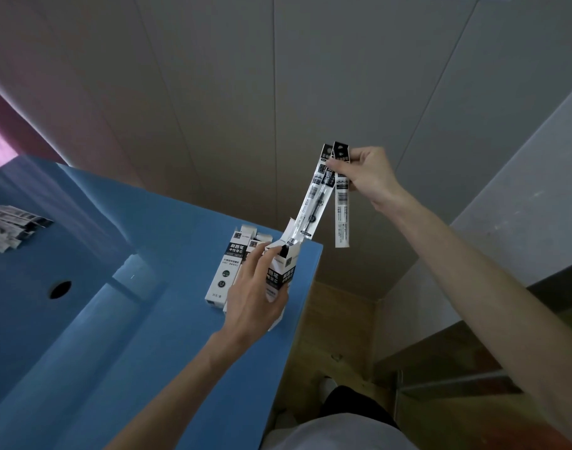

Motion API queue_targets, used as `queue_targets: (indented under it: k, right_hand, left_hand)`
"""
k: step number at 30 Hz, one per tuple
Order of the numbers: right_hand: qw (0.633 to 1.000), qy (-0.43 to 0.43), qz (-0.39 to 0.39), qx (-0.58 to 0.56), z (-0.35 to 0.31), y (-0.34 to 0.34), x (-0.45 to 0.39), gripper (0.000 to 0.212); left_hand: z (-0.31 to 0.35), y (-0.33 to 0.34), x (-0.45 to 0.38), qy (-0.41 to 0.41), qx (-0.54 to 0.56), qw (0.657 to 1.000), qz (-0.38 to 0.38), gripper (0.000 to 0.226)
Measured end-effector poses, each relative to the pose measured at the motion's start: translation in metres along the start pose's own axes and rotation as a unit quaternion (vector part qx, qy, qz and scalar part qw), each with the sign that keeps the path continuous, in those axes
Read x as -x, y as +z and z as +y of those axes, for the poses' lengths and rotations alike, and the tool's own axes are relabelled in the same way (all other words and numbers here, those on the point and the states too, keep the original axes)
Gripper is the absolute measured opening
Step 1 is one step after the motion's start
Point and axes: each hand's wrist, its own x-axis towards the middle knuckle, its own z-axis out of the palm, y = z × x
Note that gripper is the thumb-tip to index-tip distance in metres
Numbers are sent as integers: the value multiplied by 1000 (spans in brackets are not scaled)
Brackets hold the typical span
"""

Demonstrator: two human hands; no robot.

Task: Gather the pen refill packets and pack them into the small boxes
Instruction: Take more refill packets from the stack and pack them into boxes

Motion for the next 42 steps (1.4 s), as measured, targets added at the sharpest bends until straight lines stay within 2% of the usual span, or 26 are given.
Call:
queue_targets:
  k: [8, 12, 16, 25, 30, 35, 40, 42]
  right_hand:
    - [1000, -24, 4, -5, -5, -4, 4, 6]
    - [999, -32, -2, -4, -9, -4, 6, 5]
    - [998, -47, -14, 32, -10, 1, 10, 6]
    - [981, -152, -53, 112, -13, 32, 45, 10]
    - [978, -183, 13, 103, -14, 36, 50, 10]
    - [976, -176, 15, 130, -12, 39, 46, 20]
    - [969, -202, -38, 141, -5, 38, 58, 22]
    - [952, -235, -63, 185, 2, 37, 61, 27]
  left_hand:
    - [5, 0, 1, 11, -2, 1000, -15, 87]
    - [7, 1, 0, -11, -9, 1000, -8, 98]
    - [10, 2, 0, -27, -15, 1000, -6, 98]
    - [14, 2, 2, -33, -29, 999, -11, 98]
    - [12, 1, 5, -37, -52, 998, -10, 95]
    - [14, 2, 3, -41, -59, 997, 1, 98]
    - [16, 2, 1, -63, -42, 997, 21, 94]
    - [16, 2, 1, -63, -41, 997, 25, 94]
